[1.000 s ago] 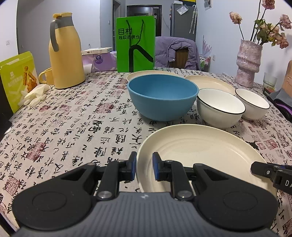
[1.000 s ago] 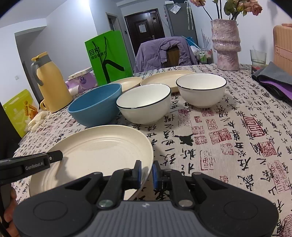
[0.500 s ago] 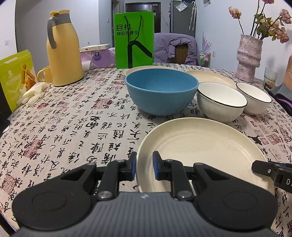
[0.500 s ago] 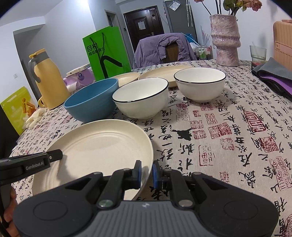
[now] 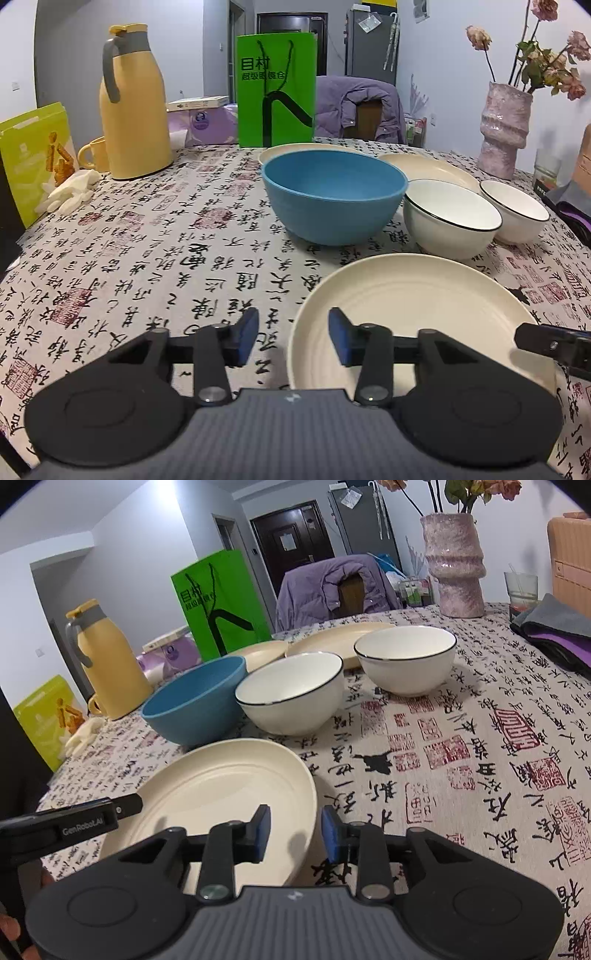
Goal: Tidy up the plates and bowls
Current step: 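Lower the cream plate onto the table and open both grippers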
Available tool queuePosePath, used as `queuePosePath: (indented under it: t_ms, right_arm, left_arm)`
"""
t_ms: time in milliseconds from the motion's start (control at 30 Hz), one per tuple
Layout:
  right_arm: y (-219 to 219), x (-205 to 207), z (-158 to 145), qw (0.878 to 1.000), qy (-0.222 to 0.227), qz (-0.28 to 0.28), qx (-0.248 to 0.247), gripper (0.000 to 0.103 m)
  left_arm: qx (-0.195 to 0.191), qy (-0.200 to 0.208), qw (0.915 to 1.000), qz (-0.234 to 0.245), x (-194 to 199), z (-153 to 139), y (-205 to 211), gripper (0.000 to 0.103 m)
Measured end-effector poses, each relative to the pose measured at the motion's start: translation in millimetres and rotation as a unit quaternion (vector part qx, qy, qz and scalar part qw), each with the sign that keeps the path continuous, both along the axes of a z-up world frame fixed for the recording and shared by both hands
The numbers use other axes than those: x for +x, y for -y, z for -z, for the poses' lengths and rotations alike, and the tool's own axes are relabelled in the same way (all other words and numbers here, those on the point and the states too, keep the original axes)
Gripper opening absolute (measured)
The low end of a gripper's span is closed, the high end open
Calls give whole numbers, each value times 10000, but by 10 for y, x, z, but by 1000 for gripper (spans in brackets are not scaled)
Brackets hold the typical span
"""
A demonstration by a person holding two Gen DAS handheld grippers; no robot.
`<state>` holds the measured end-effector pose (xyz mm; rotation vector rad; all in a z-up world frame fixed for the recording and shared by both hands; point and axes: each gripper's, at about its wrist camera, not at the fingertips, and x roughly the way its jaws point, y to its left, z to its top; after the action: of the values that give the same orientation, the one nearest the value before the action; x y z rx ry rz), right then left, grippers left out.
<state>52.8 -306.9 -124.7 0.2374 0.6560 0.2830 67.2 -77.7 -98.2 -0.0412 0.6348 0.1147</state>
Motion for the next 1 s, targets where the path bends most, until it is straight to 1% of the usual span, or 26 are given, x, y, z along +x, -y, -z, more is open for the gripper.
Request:
queuePosePath:
  t_ms: [33, 67, 100, 133, 167, 200, 233, 267, 300, 333, 367, 433, 467, 600, 700, 767, 933, 1000]
  right_arm:
    - [7, -7, -9, 10000, 25, -3, 20, 39]
    - [13, -10, -15, 10000, 40, 0, 34, 48]
    - [18, -12, -21, 10000, 56, 6, 50, 56]
    - [26, -17, -28, 9999, 81, 3, 67, 59]
    - [34, -20, -34, 9999, 99, 7, 80, 63]
    - [43, -24, -40, 9999, 115, 14, 94, 71]
    - [52, -27, -48, 9999, 132, 21, 109, 75]
    - [59, -30, -56, 9998, 155, 22, 123, 83]
    - [64, -34, -64, 9997, 177, 18, 136, 88]
    - [69, -39, -75, 9997, 201, 7, 148, 90]
    - [69, -43, -83, 9997, 214, -1, 151, 95]
    - [70, -49, -101, 9996, 239, -8, 142, 99]
    - [64, -55, -109, 9996, 244, -7, 134, 103]
    - [73, -72, -142, 9995, 284, 2, 130, 103]
    - [70, -75, -153, 9995, 292, 19, 129, 103]
    - [62, -86, -162, 9995, 305, 16, 117, 103]
    - [61, -93, -197, 9994, 332, 22, 123, 103]
    - [59, -99, -207, 9993, 340, 23, 146, 103]
  left_arm:
    - [-33, 0, 10000, -11, -2, -5, -23, 54]
    - [-70, 5, 10000, -13, -4, -11, -45, 57]
    - [-89, 16, 10000, -20, -10, -19, -62, 64]
    - [-86, 38, 10000, -34, -16, -28, -79, 74]
    - [-65, 84, 9999, -46, -28, -41, -98, 79]
    - [-47, 133, 9999, -50, -43, -54, -110, 86]
    - [-27, 170, 9998, -55, -56, -67, -120, 91]
    - [-19, 198, 9998, -51, -66, -80, -129, 95]
    - [-31, 229, 9997, -35, -77, -93, -143, 103]
    - [-50, 262, 9996, -12, -88, -103, -155, 103]
    - [-72, 279, 9996, 25, -100, -115, -168, 103]
    - [-97, 283, 9995, 52, -118, -126, -182, 103]
    - [-96, 326, 9994, 46, -134, -133, -193, 103]
    - [-116, 438, 9990, 25, -183, -160, -231, 103]
    - [-308, 413, 9987, 47, -194, -180, -289, 103]
    - [-354, 420, 9985, 32, -204, -199, -318, 103]
    - [-252, 460, 9986, 27, -221, -249, -356, 103]
    - [-276, 489, 9984, 14, -224, -269, -385, 103]
